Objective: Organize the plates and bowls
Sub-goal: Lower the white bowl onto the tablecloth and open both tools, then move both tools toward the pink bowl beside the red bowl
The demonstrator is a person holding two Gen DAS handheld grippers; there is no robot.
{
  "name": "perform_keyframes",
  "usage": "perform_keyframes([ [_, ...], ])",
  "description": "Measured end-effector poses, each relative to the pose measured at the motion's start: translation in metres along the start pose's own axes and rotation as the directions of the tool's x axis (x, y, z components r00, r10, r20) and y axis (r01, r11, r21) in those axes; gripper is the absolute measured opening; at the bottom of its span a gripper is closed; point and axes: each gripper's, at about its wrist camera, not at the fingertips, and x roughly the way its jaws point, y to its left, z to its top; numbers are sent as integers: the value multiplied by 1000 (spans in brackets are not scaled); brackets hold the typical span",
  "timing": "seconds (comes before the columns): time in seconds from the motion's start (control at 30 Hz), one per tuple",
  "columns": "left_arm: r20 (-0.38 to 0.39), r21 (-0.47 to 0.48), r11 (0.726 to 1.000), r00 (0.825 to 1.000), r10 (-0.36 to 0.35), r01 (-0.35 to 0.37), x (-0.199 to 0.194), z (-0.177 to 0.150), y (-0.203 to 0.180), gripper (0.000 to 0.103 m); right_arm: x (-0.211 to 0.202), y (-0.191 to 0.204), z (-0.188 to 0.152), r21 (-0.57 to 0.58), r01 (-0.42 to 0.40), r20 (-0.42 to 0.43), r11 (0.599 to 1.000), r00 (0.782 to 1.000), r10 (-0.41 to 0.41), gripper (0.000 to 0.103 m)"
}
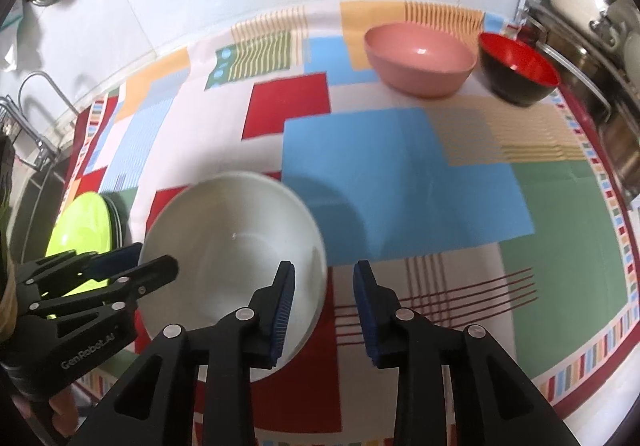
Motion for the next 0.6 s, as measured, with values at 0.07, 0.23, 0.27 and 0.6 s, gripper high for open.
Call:
perform_keyframes([
  [0.07, 36, 21, 1000, 999, 11, -12, -7, 8, -2, 52, -6, -3, 4, 8, 10, 25, 1000, 1000, -10, 32],
  [0.23, 98, 61, 998, 995, 0, -6, -16, 38, -8, 54, -16, -15, 22, 45, 34, 96, 998, 995, -38, 35],
  [0.27, 112, 71, 997, 994, -3, -5, -17, 45, -10, 55, -17, -17, 25, 53, 34, 105, 998, 994, -39, 35],
  [0.6, 179, 167, 986, 984, -14, -16, -17, 100, -34, 60, -22, -43, 63, 121, 50, 184, 991, 980, -72, 35],
])
